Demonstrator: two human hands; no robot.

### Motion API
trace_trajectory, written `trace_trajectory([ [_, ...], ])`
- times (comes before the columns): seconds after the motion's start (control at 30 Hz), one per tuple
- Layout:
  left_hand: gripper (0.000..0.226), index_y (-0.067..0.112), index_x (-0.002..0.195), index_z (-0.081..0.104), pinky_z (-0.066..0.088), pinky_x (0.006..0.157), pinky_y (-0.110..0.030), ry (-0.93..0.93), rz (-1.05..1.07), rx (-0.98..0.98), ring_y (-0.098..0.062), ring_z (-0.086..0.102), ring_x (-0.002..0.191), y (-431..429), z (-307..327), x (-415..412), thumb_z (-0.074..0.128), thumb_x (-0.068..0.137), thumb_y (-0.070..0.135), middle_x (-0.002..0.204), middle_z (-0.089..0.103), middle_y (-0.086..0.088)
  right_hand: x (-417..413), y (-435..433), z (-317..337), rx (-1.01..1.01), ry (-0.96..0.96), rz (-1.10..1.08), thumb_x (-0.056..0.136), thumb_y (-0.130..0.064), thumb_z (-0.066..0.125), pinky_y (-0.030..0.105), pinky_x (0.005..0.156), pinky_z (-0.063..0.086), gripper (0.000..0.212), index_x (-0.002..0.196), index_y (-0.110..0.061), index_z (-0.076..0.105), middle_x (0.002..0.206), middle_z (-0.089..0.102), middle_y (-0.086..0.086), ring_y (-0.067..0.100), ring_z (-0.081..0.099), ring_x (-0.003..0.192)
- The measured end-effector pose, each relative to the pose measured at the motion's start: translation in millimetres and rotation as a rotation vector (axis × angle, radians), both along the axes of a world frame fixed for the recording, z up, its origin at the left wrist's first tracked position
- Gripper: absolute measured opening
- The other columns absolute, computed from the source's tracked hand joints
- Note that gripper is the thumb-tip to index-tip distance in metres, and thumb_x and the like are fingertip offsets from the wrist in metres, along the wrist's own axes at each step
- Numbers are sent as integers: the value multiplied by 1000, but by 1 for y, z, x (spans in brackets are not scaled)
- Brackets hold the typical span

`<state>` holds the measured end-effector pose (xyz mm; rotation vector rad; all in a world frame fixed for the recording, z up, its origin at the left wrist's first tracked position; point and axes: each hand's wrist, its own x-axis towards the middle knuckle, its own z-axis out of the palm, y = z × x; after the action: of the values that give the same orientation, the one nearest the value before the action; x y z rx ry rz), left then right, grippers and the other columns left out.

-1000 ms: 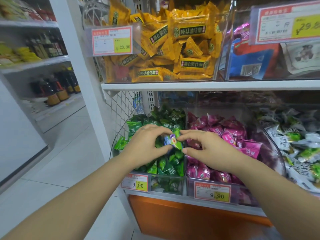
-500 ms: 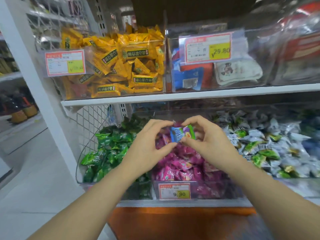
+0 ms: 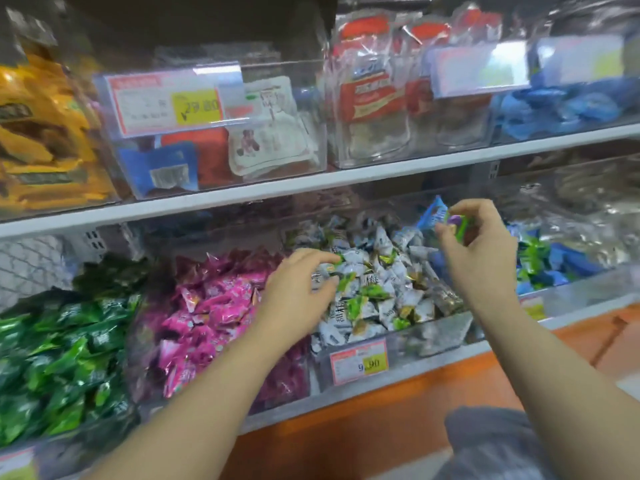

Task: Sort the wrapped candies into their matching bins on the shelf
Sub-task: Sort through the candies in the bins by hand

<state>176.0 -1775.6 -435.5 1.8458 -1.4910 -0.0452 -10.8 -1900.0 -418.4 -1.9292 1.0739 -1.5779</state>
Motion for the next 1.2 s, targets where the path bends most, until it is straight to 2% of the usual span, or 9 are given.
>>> trace_trajectory([
  [0.07,26,27,115,63,36,105,-38,-13,27,18,-16,48,120,-5,-3,0,61,89,22,122,54,6,-10,-19,-8,31,-4,-96,88,-13,62,14,55,33,11,95,-15,55,70,50,-5,7,44,59],
  [0.13,25,29,114,63,34,107,-42,-20,44,39,-16,45,123,-7,-5,-1,60,90,24,124,53,8,-16,-38,-16,65,15,-158,90,-11,60,22,65,38,17,106,-11,59,84,57,4,14,49,65],
  [0.23,25,32,114,61,31,109,-45,-46,53,64,-14,41,125,-7,-8,-3,58,91,26,126,51,11,-20,-58,-24,224,152,-87,95,-14,52,35,93,43,39,134,-10,49,131,54,12,27,55,111],
  [0.33,23,34,112,61,28,110,-47,-66,39,57,-14,39,126,-5,-9,-4,58,91,25,119,48,17,-21,-62,-28,335,319,4,100,-20,43,38,105,34,45,143,-11,37,148,39,9,28,40,132],
  [0.47,23,34,110,62,27,111,-46,-54,10,36,-11,39,125,-4,-8,-3,58,91,23,116,46,20,-18,-47,-20,230,327,-24,98,-22,46,38,103,37,41,138,-11,46,142,47,8,26,44,129],
  [0.63,25,43,101,57,33,106,-30,-16,-46,-16,-6,43,120,14,0,4,59,91,21,110,45,28,8,-12,-6,188,368,106,94,-22,54,36,98,45,33,125,-15,58,120,64,2,20,57,114],
  [0.83,22,38,99,60,26,90,2,-57,32,-79,8,49,104,72,19,34,59,90,17,107,52,25,66,38,13,102,344,266,91,-20,59,28,87,48,23,112,-16,66,97,68,-3,14,63,95],
  [1.03,21,36,101,63,29,84,3,-60,194,-114,15,49,98,155,22,77,59,90,19,103,55,27,133,99,20,5,406,555,89,-15,62,17,80,46,17,103,-17,70,91,70,-2,11,64,84],
  [1.2,24,44,97,58,39,85,-10,-19,364,-196,8,54,97,218,14,114,59,91,21,102,57,28,184,160,19,-42,448,775,88,-12,64,1,70,38,15,99,-16,72,82,66,-9,-1,58,74],
])
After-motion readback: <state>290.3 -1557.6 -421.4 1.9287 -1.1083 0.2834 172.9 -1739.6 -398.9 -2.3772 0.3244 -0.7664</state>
